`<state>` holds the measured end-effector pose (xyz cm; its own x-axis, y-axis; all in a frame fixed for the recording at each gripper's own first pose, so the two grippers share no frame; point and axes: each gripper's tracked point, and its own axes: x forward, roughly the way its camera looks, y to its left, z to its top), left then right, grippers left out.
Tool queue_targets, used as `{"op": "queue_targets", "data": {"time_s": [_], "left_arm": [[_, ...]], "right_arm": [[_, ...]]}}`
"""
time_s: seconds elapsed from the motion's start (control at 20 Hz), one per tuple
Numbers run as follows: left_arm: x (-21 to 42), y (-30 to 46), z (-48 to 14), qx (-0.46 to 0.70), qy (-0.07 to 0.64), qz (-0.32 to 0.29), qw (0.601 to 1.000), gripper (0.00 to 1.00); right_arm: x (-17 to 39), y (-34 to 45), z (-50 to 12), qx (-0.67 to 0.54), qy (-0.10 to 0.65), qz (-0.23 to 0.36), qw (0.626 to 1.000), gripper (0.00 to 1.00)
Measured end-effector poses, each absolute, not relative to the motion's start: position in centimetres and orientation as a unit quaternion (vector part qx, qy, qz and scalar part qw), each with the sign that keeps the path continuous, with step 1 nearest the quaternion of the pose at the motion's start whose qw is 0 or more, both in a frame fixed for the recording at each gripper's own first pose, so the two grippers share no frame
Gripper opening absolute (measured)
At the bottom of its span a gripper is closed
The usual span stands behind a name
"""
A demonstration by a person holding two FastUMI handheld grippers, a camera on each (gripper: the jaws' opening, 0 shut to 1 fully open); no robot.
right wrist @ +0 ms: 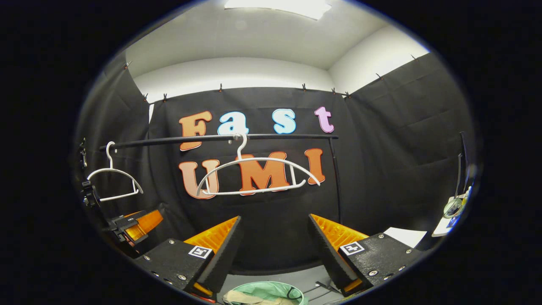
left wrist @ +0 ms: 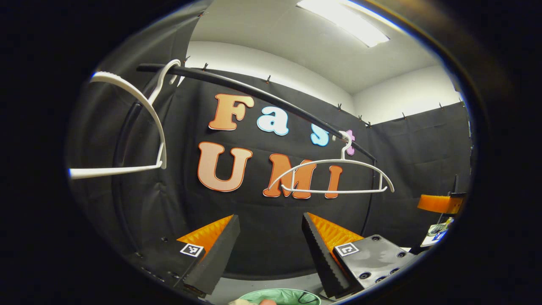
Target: Grasp the clothes on the hanger with both hands and then place them into the laundry hamper below.
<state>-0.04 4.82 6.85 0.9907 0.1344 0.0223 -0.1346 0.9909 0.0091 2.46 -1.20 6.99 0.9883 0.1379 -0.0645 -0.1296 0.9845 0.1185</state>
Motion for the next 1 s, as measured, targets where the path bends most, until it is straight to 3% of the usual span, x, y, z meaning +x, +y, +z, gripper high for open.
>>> {"op": "queue_targets", "data": {"time_s": [0.35,1.0], "left_arm": [[0.3,4.7,6.2,0.007,-0.001,0.066,0.998,0.97],[0.2,5.0,6.6,0.016,-0.013,0.065,0.998,1.00]], "right_arm": [[3.2,-0.5,5.6,0.052,0.054,0.071,0.995,0.94],[3.2,-0.1,4.6,0.046,0.066,0.072,0.994,0.94]]}}
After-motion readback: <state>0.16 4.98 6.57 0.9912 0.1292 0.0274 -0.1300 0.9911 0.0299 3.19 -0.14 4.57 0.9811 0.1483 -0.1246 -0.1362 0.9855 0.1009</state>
